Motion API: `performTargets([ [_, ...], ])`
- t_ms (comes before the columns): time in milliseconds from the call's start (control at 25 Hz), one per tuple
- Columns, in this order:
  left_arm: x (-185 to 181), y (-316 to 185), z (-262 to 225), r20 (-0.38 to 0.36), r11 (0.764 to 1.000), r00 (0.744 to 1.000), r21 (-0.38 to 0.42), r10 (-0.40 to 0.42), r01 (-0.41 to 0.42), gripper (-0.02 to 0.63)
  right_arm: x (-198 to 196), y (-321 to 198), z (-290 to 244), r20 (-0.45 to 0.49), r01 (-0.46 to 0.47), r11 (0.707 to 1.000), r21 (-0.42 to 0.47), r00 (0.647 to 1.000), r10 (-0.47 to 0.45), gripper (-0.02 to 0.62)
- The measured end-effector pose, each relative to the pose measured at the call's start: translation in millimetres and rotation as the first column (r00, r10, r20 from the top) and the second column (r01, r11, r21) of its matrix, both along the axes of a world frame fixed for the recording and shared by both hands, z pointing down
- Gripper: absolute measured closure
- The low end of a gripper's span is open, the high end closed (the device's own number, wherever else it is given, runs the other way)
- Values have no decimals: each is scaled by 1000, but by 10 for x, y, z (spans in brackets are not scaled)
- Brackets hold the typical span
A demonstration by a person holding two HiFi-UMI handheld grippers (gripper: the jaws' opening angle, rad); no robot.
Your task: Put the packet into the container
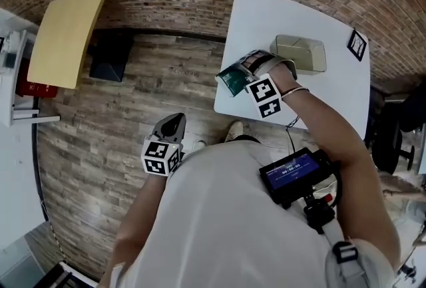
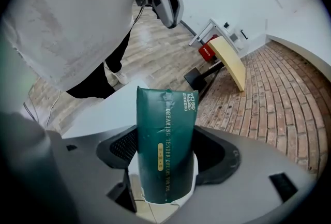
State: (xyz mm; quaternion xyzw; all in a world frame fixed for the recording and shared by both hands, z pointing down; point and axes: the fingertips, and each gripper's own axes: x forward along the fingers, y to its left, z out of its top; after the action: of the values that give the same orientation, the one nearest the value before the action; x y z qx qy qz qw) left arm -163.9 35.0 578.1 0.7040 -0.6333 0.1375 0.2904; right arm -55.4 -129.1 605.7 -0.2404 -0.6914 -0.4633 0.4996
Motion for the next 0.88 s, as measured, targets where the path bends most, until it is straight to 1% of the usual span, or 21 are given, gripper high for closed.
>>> performTargets([
  [200, 29, -162, -25, -1, 999, 999, 11, 41, -41, 597, -12, -118, -213, 50, -67, 998, 7, 997, 66, 264],
  [440, 133, -432, -70, 6, 993, 993, 33, 117, -117, 597, 28, -294, -440, 99, -142, 989, 32, 985, 138, 262],
  [640, 260, -651, -155, 12, 981, 982, 51, 186, -187, 597, 104, -531, -701, 167, -230, 972, 53, 961, 218, 262],
  [880, 476, -854, -202, 18, 963, 965, 59, 263, -264, 597, 352, -777, -934, 223, -328, 943, 53, 925, 309, 262],
])
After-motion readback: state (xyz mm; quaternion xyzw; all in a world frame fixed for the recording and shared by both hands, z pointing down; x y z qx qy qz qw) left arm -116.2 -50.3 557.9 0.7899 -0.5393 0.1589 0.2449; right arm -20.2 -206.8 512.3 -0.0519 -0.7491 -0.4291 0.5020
